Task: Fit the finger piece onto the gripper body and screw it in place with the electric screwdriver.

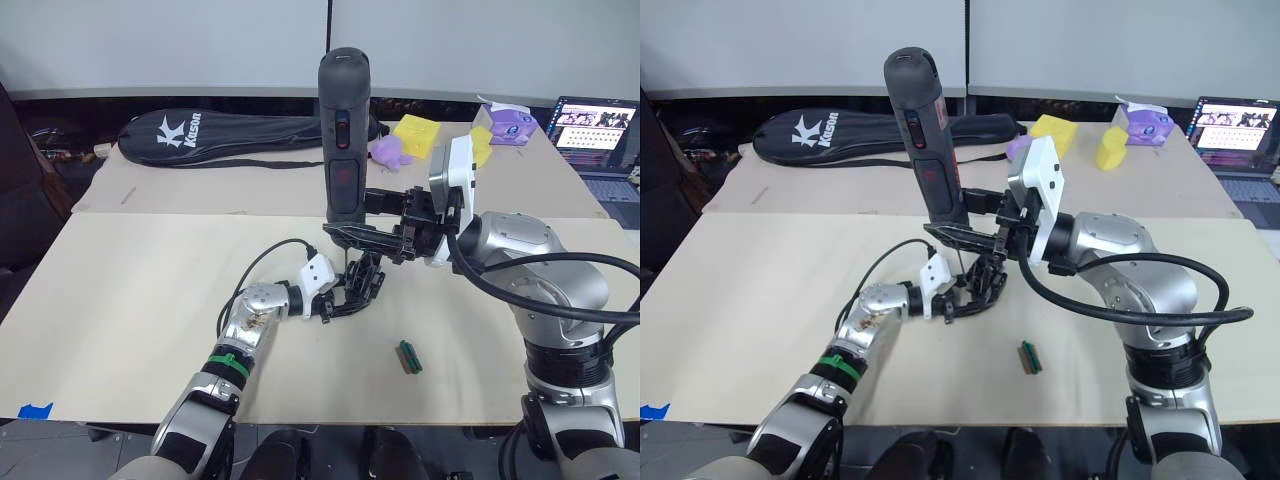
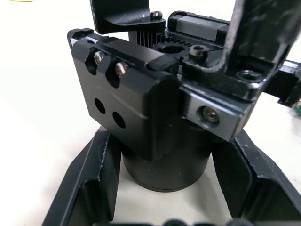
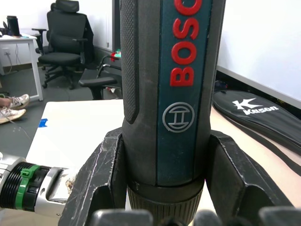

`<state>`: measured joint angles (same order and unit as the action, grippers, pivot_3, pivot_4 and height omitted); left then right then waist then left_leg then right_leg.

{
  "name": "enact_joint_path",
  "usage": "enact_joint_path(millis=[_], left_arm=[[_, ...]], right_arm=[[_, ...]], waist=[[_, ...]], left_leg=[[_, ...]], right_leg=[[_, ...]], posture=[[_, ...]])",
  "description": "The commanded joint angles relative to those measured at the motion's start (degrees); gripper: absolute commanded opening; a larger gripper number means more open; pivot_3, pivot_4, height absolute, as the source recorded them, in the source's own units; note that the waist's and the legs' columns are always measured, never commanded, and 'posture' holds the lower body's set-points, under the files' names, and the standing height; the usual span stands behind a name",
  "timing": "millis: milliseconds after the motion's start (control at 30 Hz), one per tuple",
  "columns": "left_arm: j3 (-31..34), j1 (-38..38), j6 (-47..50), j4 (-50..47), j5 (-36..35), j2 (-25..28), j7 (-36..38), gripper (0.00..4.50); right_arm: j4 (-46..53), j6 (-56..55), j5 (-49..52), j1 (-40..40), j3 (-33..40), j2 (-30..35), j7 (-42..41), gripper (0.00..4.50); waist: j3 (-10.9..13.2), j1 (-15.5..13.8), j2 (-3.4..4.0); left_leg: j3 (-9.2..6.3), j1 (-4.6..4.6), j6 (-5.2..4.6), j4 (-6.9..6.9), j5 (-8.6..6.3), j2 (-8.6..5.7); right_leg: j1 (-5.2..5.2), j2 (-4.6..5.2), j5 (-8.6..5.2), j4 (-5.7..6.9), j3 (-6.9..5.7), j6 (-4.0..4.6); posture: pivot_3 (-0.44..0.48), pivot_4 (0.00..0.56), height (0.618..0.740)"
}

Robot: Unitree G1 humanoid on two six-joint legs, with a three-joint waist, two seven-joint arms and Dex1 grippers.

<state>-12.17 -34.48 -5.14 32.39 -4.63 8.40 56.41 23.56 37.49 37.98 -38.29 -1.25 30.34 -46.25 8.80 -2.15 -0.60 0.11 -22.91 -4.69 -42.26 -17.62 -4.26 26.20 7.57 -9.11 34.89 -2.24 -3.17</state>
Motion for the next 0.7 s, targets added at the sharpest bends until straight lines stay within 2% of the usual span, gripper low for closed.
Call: enact_joint_path(millis=[33, 700], left_arm=[[-0.1, -0.6, -0.2, -0.6, -0.1, -0.3, -0.6, 2.29], [0.0, -0.7, -0.2, -0.8, -0.1, 0.0, -0.5, 2.29]], right_arm=[[1.4, -2.5, 0.1, -0.7, 1.5, 0.3, -0.7, 1.91], [1.0, -2.8, -1.4, -0.1, 1.2, -0.8, -1.0, 1.91]], waist=[[0.0, 0.0, 0.00], [0.0, 0.0, 0.00]], left_leg=[[0.00, 0.00, 0.00, 0.00, 0.00, 0.00], [0.00, 0.00, 0.00, 0.01, 0.00, 0.00]], right_leg=[[0.00, 0.00, 0.00, 0.00, 0.00, 0.00], [0.00, 0.00, 0.00, 0.00, 0.00, 0.00]], posture=[[0.000, 0.150, 0.723], [0.000, 0.150, 0.723]])
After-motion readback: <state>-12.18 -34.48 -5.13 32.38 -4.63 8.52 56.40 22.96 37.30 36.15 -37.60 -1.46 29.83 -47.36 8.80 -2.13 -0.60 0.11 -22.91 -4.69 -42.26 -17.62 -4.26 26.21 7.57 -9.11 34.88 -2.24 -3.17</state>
